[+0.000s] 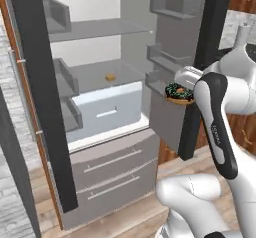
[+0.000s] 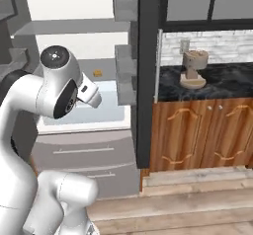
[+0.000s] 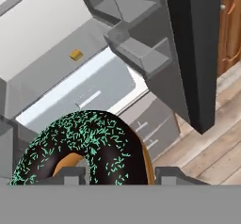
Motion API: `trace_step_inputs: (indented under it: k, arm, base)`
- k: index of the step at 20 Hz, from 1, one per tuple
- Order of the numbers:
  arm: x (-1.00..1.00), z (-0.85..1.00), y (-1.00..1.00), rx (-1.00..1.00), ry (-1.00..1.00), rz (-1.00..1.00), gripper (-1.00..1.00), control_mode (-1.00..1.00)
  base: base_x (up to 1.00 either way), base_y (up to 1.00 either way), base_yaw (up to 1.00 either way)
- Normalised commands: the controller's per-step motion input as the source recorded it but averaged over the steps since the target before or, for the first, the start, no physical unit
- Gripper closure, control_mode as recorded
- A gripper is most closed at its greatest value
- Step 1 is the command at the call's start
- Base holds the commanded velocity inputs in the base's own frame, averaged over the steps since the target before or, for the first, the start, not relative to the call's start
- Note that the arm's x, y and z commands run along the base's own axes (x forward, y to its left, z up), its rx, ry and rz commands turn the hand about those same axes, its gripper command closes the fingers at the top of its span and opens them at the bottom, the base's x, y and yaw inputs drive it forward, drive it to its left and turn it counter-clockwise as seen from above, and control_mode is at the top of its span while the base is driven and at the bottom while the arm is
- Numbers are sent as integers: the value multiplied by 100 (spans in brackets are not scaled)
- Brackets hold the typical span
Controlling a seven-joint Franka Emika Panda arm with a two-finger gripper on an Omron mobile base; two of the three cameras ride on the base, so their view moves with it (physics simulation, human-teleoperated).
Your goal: Take the donut and cake from the fridge and place them on the empty tray on the dining counter.
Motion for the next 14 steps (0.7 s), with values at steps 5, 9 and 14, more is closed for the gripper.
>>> trace_step_inputs:
  k: [5, 9, 14]
  arm:
    - [0, 0, 0, 0, 0, 0, 100, 100]
    - [0, 0, 0, 0, 0, 0, 100, 100]
    - [0, 0, 0, 0, 0, 0, 100, 100]
  base:
    - [-21, -21, -76]
    - [-16, -32, -76]
    - [-11, -36, -72]
